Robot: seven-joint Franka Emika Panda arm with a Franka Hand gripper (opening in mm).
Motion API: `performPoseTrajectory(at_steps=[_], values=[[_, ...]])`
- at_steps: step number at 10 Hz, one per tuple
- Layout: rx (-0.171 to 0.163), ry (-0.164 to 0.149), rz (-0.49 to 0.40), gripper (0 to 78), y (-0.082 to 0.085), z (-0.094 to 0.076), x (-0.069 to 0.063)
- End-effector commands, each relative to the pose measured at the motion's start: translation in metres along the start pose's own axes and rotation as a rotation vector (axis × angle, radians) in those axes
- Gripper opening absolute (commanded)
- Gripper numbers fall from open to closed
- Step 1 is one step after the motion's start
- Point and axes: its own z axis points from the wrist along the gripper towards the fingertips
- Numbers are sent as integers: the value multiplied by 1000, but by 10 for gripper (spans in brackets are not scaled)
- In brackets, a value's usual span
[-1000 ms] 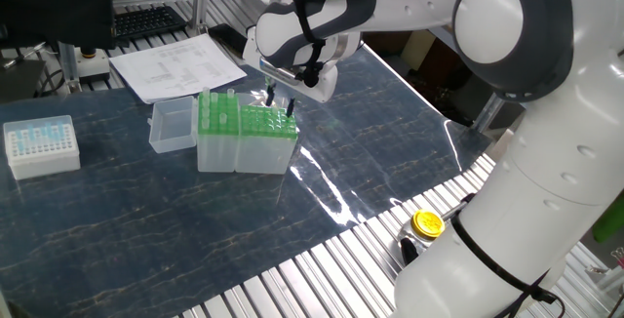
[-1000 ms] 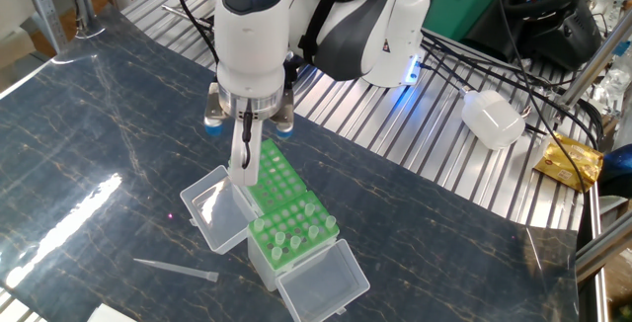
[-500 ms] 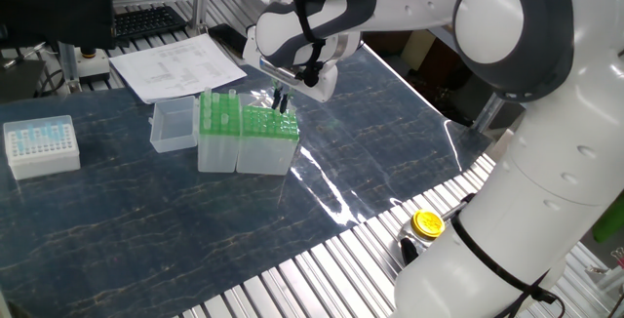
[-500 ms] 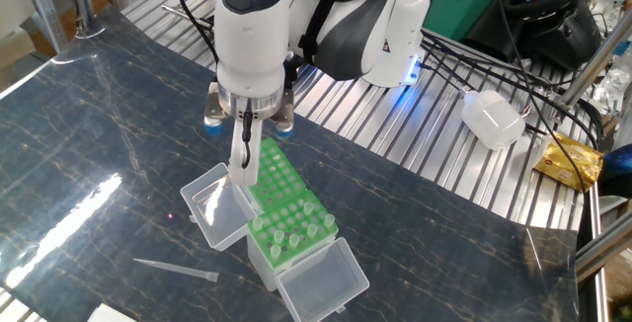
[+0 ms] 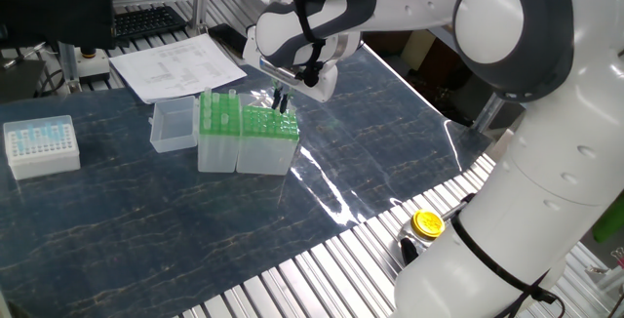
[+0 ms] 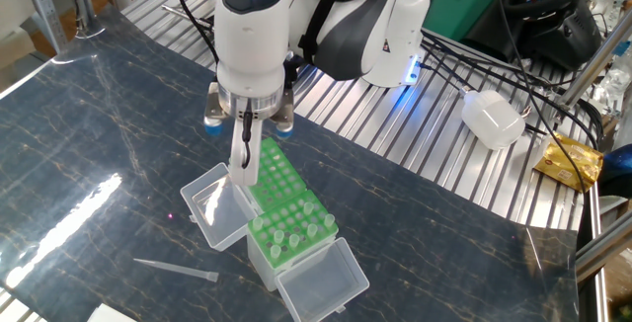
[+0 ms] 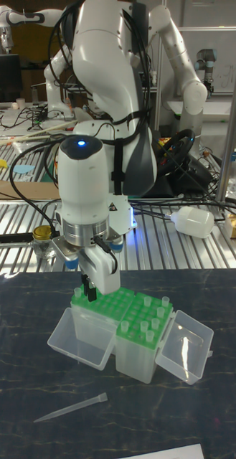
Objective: Transfer all large pipette tips from one holder to another
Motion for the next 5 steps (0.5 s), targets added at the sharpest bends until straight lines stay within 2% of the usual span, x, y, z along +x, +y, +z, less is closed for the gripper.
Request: performPoseTrajectory(at_steps=[1,5], values=[[-2,-4,21,12,-1,-26,11],[-5,-4,18,12,-4,-35,11]])
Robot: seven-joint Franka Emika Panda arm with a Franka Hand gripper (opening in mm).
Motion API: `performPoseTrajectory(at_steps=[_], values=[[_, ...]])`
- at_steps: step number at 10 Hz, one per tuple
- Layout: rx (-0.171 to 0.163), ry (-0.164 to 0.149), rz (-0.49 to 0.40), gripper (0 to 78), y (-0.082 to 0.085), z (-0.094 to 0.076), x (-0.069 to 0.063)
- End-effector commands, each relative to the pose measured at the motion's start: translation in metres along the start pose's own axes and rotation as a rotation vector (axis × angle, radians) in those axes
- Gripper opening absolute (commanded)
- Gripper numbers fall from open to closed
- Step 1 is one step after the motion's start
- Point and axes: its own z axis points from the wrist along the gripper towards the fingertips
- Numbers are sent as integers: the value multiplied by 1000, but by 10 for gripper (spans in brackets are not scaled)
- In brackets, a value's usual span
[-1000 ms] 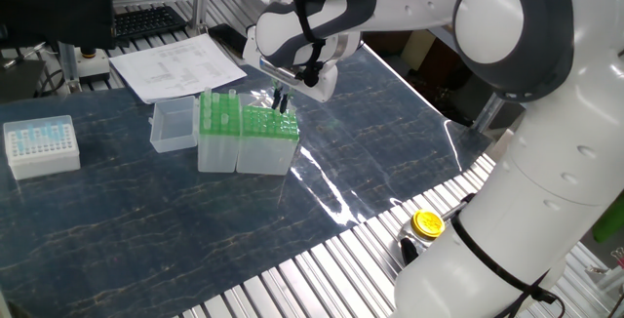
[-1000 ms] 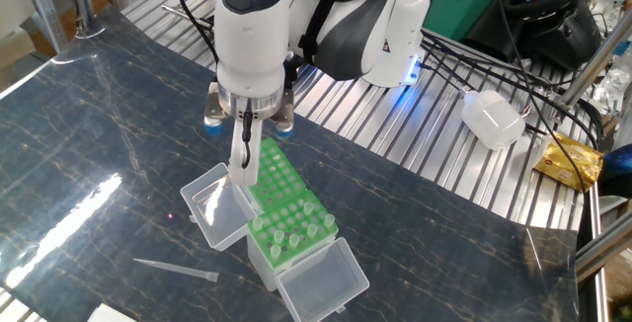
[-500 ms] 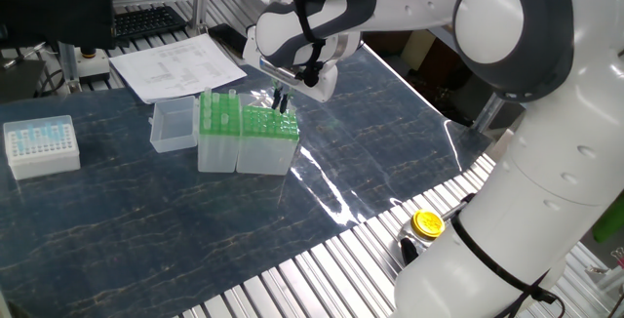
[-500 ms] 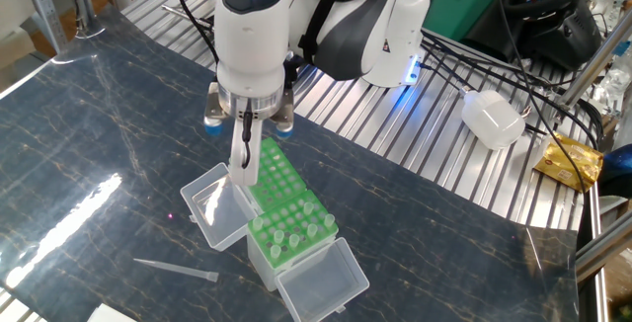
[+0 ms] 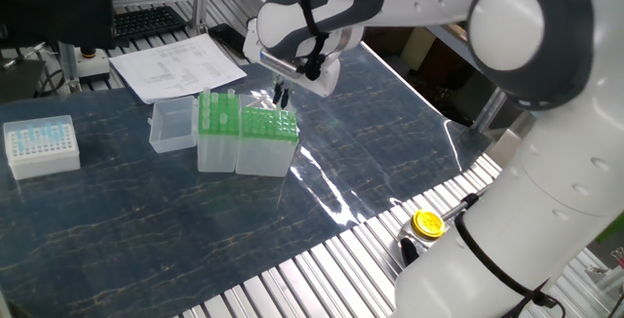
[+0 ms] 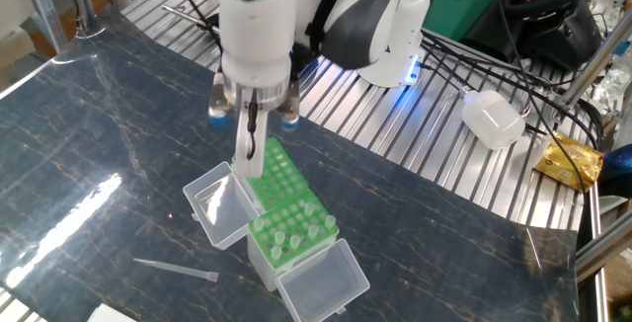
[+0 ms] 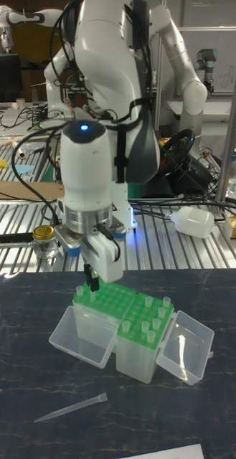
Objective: Transfer all large pipette tips from one holder to another
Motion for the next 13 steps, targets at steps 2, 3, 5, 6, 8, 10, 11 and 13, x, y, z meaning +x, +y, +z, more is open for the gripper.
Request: performPoseTrajectory(at_steps=[2,3,5,6,8,10,11,13], values=[[-15,8,1,12,-3,-38,5],[-18,6,-3,12,-2,-45,5],[-21,5,-1,12,1,-55,5],[-24,2,2,12,5,-67,5],[-24,7,1,12,7,-83,5],[-23,4,-1,12,8,-93,8],[-24,4,-1,12,7,-95,9],[-21,9,3,12,7,-110,11]])
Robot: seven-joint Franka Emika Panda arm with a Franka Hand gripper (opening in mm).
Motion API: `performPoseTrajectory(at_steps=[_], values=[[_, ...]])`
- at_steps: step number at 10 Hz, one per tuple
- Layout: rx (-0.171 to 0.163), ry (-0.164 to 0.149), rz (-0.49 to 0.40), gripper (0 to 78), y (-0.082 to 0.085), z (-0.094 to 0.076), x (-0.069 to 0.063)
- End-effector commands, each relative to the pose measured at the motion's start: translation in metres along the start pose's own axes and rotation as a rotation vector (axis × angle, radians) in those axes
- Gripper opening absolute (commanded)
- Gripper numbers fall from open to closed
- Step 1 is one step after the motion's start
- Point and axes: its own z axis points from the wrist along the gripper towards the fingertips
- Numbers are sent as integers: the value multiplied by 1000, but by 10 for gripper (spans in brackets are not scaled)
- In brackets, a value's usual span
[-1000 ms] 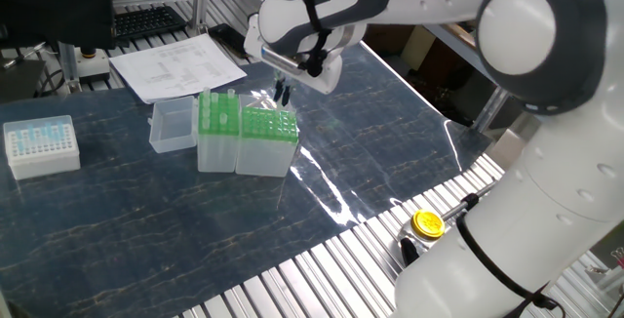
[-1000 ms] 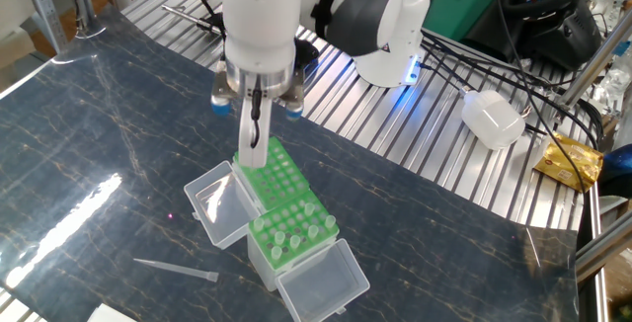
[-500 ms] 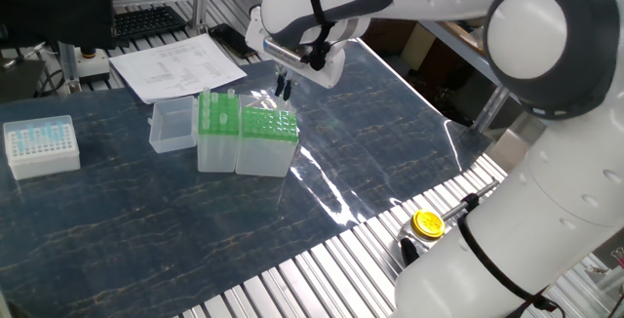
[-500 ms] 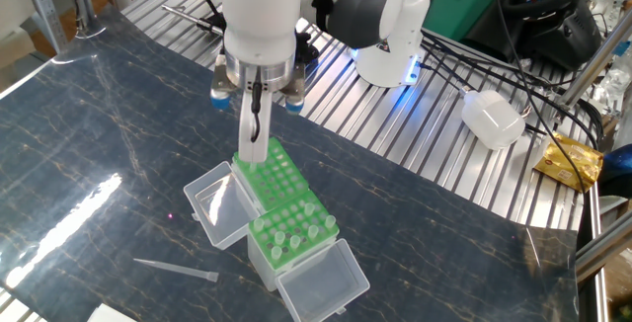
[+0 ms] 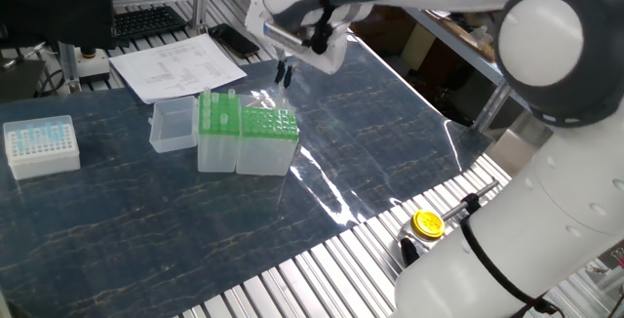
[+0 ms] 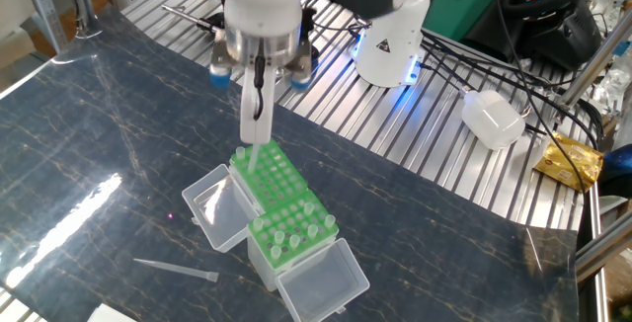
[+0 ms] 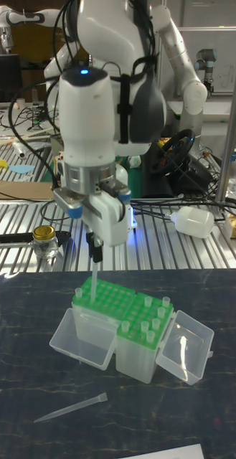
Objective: Transfer all large pipette tips from one holder to another
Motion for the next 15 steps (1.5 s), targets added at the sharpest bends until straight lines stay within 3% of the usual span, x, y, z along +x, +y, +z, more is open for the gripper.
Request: performPoseTrajectory(at_steps=[1,5,9,11,15], values=[[-1,6,3,12,4,-31,3],[-6,22,22,12,6,-51,4],[-23,44,41,12,7,-55,4],[-39,73,70,12,10,-57,7],[-38,75,117,12,21,-54,18]])
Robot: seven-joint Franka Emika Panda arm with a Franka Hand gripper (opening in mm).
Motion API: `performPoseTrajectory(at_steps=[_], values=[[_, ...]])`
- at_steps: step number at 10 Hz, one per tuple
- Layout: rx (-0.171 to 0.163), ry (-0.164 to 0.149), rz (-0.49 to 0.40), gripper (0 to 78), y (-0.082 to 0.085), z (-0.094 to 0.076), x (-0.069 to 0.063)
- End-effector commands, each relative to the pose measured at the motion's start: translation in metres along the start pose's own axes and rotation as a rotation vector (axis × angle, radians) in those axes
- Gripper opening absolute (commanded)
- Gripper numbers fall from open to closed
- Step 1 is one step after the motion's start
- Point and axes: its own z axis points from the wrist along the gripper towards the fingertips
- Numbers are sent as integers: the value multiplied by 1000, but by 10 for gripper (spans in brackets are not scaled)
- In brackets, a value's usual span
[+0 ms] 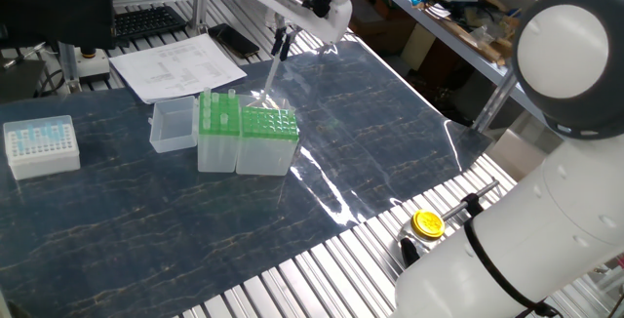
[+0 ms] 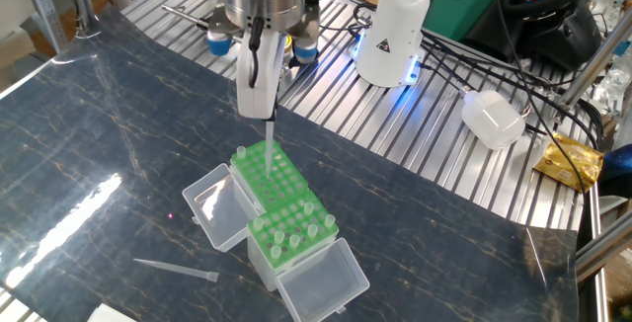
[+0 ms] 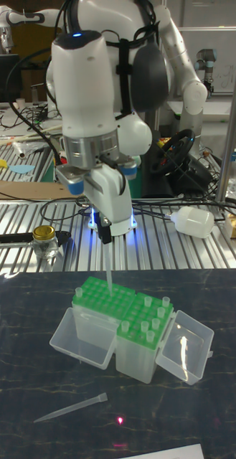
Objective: Transfer all large pipette tips from one holder to another
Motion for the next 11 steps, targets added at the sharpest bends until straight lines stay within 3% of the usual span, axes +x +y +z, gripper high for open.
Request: performPoseTrajectory(at_steps=[1,11], values=[[-10,10,38,12,8,2,6],[-28,15,78,12,36,16,16]])
